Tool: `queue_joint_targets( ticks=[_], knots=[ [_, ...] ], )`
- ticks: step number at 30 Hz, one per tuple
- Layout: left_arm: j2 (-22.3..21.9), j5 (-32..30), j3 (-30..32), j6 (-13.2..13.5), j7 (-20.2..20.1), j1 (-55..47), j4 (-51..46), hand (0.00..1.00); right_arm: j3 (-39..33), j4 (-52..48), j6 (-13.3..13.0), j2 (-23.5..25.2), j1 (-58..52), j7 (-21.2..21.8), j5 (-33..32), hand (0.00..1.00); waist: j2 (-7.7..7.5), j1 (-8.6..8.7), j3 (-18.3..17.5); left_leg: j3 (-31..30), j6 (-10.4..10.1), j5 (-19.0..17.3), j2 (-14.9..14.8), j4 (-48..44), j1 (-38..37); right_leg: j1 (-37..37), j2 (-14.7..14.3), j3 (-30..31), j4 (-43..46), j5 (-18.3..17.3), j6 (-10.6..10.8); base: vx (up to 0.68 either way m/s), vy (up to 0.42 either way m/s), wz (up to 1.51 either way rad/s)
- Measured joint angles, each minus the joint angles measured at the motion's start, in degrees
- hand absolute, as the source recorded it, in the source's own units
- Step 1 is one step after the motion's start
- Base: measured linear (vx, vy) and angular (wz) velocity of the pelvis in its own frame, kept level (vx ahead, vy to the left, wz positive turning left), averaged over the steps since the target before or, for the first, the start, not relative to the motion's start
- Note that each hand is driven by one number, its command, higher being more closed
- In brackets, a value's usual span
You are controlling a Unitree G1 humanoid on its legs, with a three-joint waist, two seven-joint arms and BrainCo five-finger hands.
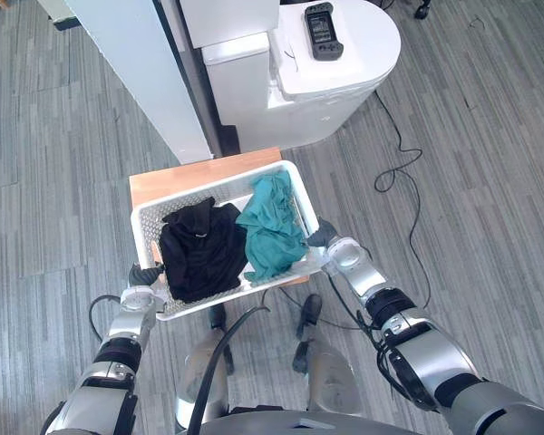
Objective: Pick up the laundry basket with both hands and put the clothes into the washing machine.
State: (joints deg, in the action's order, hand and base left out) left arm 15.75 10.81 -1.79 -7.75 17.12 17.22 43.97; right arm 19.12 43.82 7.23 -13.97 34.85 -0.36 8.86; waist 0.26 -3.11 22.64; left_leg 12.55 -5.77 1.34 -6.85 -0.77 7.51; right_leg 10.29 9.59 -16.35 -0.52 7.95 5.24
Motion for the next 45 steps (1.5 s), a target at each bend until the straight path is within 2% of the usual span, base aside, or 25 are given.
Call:
queue_joint_targets(
  ticks=[6,11,24,28,33,40,42,45],
  knots=[
    [0.0,-1.0,-0.1,-0.3,0.1,-0.1,-0.7,1.0,-0.2,-0.8,-0.1,0.0,-0.3,-0.5,-0.7,1.0,-0.02,-0.06,0.6,0.1,0.0,0.1,0.0,0.0,-0.2,-0.1,0.0,0.1,0.0,0.0,0.0,0.0,0.0,0.0],
    [0.0,-1.0,-0.2,-1.1,0.1,-2.0,-3.8,1.0,-1.6,-5.8,0.3,-0.1,-5.0,-1.6,-4.2,1.0,-0.06,-0.04,0.6,0.1,0.0,0.0,0.0,0.1,-0.3,-0.2,0.0,0.1,0.0,0.0,0.0,0.0,0.0,0.0],
    [0.1,-1.0,0.0,-1.9,-0.7,-15.3,-20.0,1.0,-5.4,-23.5,0.5,-1.3,-23.2,-1.4,-13.8,1.0,-0.47,0.34,-0.1,0.3,-0.6,-0.6,-0.6,0.1,-2.6,-2.6,-0.8,0.4,-0.4,-0.1,0.0,0.0,-0.001,0.0],
    [-0.1,-0.9,0.5,-1.9,-1.9,-20.6,-23.6,1.0,-6.3,-27.6,0.4,-1.3,-28.9,-0.8,-17.8,1.0,-1.13,0.45,-3.7,0.5,-0.6,-0.4,-0.8,0.4,-2.8,-2.6,-1.1,0.6,-0.8,-0.1,0.0,0.02,-0.008,-0.04],
    [-0.1,-0.8,0.8,-1.9,-3.7,-25.0,-24.9,1.0,-6.6,-29.7,0.4,-1.2,-33.8,1.3,-19.8,1.0,-2.03,0.72,-8.0,1.5,-0.6,-0.9,-0.9,1.1,-4.9,-4.6,-1.1,1.4,-1.8,-0.1,0.0,0.02,-0.004,-0.09],
    [-2.6,-0.2,2.8,-1.9,-4.5,-29.3,-25.2,1.0,-6.6,-29.7,0.4,-1.0,-35.3,2.9,-20.1,1.0,-1.97,1.04,-11.0,1.5,-1.0,-1.5,-1.5,0.4,-7.1,-7.2,-1.9,1.5,-2.3,-0.2,0.0,0.01,-0.014,-0.01],
    [-3.6,1.5,3.6,-1.9,-4.6,-31.0,-25.2,1.0,-6.9,-30.5,0.4,-0.6,-36.1,2.9,-22.1,1.0,-1.83,1.13,-11.1,1.1,-1.4,-2.5,-2.3,-1.8,-7.4,-8.8,-2.5,1.1,-2.2,-0.6,-0.2,-0.01,-0.037,0.1],
    [-5.2,2.4,5.2,-1.9,-4.9,-32.9,-25.2,1.0,-6.9,-32.9,0.3,-0.8,-37.2,3.8,-22.8,1.0,-0.86,1.66,-11.5,-1.3,-1.6,-6.0,-4.3,-9.5,-3.7,-9.6,-3.9,-0.5,-1.7,-1.7,-0.9,-0.05,-0.049,0.21]
  ],
)
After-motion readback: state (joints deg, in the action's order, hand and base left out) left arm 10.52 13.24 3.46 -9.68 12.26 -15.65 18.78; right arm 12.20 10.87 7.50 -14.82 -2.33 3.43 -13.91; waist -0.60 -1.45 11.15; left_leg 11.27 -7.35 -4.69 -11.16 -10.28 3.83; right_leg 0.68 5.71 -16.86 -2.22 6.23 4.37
